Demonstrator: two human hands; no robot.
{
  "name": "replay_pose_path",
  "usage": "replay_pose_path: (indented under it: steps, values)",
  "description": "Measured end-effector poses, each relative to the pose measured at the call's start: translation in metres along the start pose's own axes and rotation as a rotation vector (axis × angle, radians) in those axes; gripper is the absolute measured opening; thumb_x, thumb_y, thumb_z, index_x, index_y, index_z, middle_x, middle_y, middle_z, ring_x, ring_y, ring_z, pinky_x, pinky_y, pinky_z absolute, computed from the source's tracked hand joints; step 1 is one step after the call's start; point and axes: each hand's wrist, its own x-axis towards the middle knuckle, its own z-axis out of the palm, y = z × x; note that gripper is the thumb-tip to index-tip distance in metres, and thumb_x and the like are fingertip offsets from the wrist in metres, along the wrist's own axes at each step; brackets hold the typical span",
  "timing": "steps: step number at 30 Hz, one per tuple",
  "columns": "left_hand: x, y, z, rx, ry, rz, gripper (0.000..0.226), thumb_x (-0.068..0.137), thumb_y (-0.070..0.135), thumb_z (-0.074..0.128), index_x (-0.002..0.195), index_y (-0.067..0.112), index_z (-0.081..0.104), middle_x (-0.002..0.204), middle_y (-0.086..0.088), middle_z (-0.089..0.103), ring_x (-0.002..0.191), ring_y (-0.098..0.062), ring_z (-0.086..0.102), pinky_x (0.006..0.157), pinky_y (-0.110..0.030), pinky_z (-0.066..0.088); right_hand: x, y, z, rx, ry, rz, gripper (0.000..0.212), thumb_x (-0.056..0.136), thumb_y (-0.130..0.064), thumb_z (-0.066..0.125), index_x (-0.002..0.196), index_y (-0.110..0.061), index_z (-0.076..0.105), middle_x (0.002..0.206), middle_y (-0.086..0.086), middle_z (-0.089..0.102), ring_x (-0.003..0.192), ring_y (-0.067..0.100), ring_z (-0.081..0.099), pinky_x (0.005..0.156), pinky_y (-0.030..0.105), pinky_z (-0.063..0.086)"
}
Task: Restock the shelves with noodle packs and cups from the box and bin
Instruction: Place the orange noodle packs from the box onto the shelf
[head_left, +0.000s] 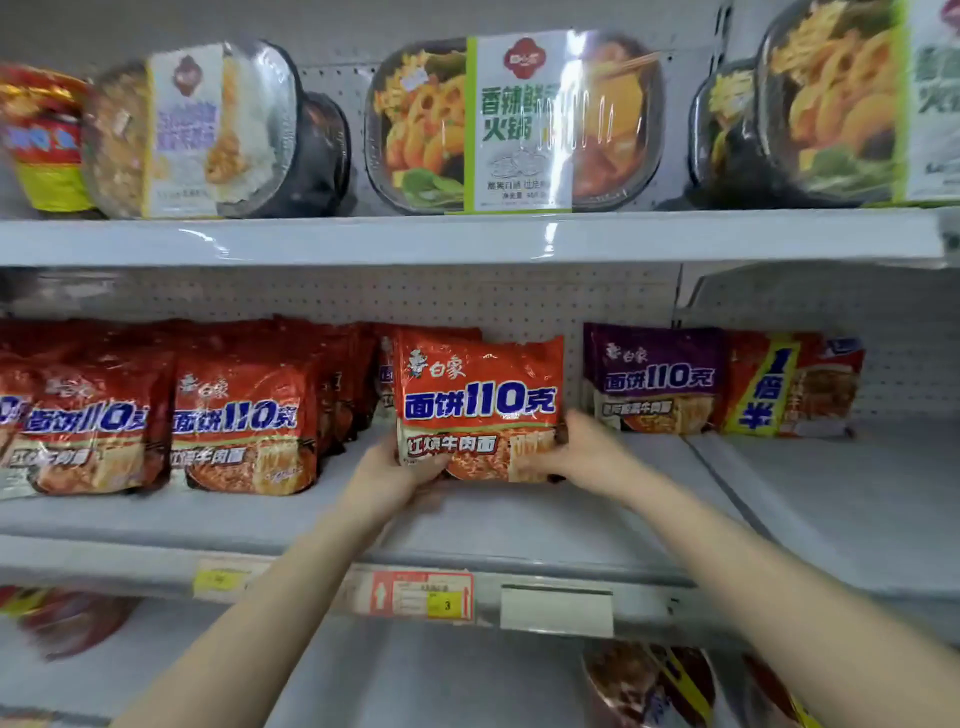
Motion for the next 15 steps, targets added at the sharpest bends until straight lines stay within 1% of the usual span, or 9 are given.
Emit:
replay_pose_path:
  steps: [1, 3, 4, 5, 8, 10, 11, 13, 15]
  values:
    - [0.010, -0.006, -0.009, 0.078, 0.048, -0.005, 0.031, 0.086, 0.010, 0.075, 0.115, 0.010, 0.063, 0.097, -0.008, 0.076, 0.079, -0.024, 0.073, 0.063, -0.032, 0.059, 0.018, 0.005, 0.012, -0.033, -0.024, -0.006, 0.043, 0.079, -0.011, 0.079, 0.108, -0.031, 0.055, 0.103, -0.017, 0.064, 0.087, -0.013, 0.060, 0.081, 0.011, 0.051]
    - [0.026, -0.015, -0.022, 0.240, 0.115, 0.008, 0.035, 0.081, 0.011, 0.079, 0.114, 0.011, 0.065, 0.092, -0.001, 0.074, 0.084, -0.022, 0.072, 0.065, -0.024, 0.055, 0.046, 0.015, 0.035, -0.082, -0.028, 0.002, 0.047, 0.074, -0.016, 0.084, 0.106, -0.038, 0.057, 0.110, -0.013, 0.069, 0.100, 0.001, 0.065, 0.098, 0.034, 0.052]
    - [0.035, -0.021, -0.028, 0.308, 0.133, 0.012, 0.039, 0.078, 0.013, 0.081, 0.114, 0.012, 0.065, 0.096, 0.002, 0.073, 0.090, -0.019, 0.071, 0.069, -0.021, 0.053, 0.058, 0.021, 0.046, -0.101, -0.021, -0.007, 0.049, 0.071, -0.019, 0.086, 0.104, -0.041, 0.058, 0.111, -0.011, 0.070, 0.104, 0.007, 0.065, 0.100, 0.042, 0.051]
    - [0.042, -0.025, -0.032, 0.356, 0.151, 0.008, 0.044, 0.076, 0.017, 0.082, 0.115, 0.012, 0.063, 0.101, 0.003, 0.072, 0.096, -0.018, 0.070, 0.076, -0.021, 0.051, 0.067, 0.025, 0.055, -0.125, -0.004, -0.023, 0.049, 0.069, -0.021, 0.087, 0.101, -0.043, 0.058, 0.111, -0.011, 0.070, 0.106, 0.010, 0.066, 0.099, 0.045, 0.051]
    - [0.059, -0.035, -0.034, 0.552, 0.242, 0.006, 0.067, 0.071, 0.038, 0.082, 0.125, 0.012, 0.051, 0.118, -0.002, 0.067, 0.110, -0.025, 0.064, 0.093, -0.036, 0.050, 0.085, 0.030, 0.073, -0.172, 0.087, -0.059, 0.042, 0.071, -0.029, 0.085, 0.095, -0.049, 0.057, 0.108, -0.014, 0.071, 0.102, 0.010, 0.066, 0.093, 0.040, 0.054]
    - [0.069, -0.039, -0.032, 0.651, 0.299, 0.004, 0.079, 0.073, 0.041, 0.082, 0.133, 0.008, 0.043, 0.126, -0.009, 0.062, 0.117, -0.032, 0.059, 0.097, -0.040, 0.048, 0.098, 0.033, 0.079, -0.196, 0.130, -0.056, 0.041, 0.069, -0.033, 0.085, 0.097, -0.046, 0.058, 0.107, -0.016, 0.070, 0.098, 0.009, 0.067, 0.089, 0.038, 0.055]
    - [0.076, -0.041, -0.033, 0.684, 0.317, 0.002, 0.081, 0.073, 0.042, 0.082, 0.135, 0.007, 0.042, 0.127, -0.011, 0.061, 0.118, -0.034, 0.059, 0.096, -0.040, 0.048, 0.107, 0.038, 0.082, -0.217, 0.148, -0.052, 0.048, 0.065, -0.039, 0.084, 0.105, -0.044, 0.058, 0.108, -0.016, 0.071, 0.097, 0.009, 0.068, 0.087, 0.039, 0.056]
    - [0.089, -0.043, -0.036, 0.771, 0.325, -0.031, 0.080, 0.071, 0.053, 0.081, 0.131, 0.011, 0.048, 0.122, -0.010, 0.065, 0.111, -0.034, 0.062, 0.090, -0.039, 0.050, 0.128, 0.052, 0.086, -0.264, 0.174, -0.026, 0.062, 0.061, -0.052, 0.080, 0.116, -0.039, 0.054, 0.109, -0.014, 0.071, 0.098, 0.011, 0.069, 0.084, 0.040, 0.057]
    - [0.105, -0.048, -0.041, 0.870, 0.352, -0.092, 0.075, 0.070, 0.067, 0.072, 0.123, 0.018, 0.054, 0.114, -0.006, 0.068, 0.103, -0.031, 0.066, 0.084, -0.039, 0.054, 0.141, 0.056, 0.088, -0.346, 0.210, 0.030, 0.063, 0.066, -0.061, 0.076, 0.119, -0.036, 0.054, 0.112, -0.012, 0.071, 0.100, 0.015, 0.068, 0.083, 0.040, 0.056]
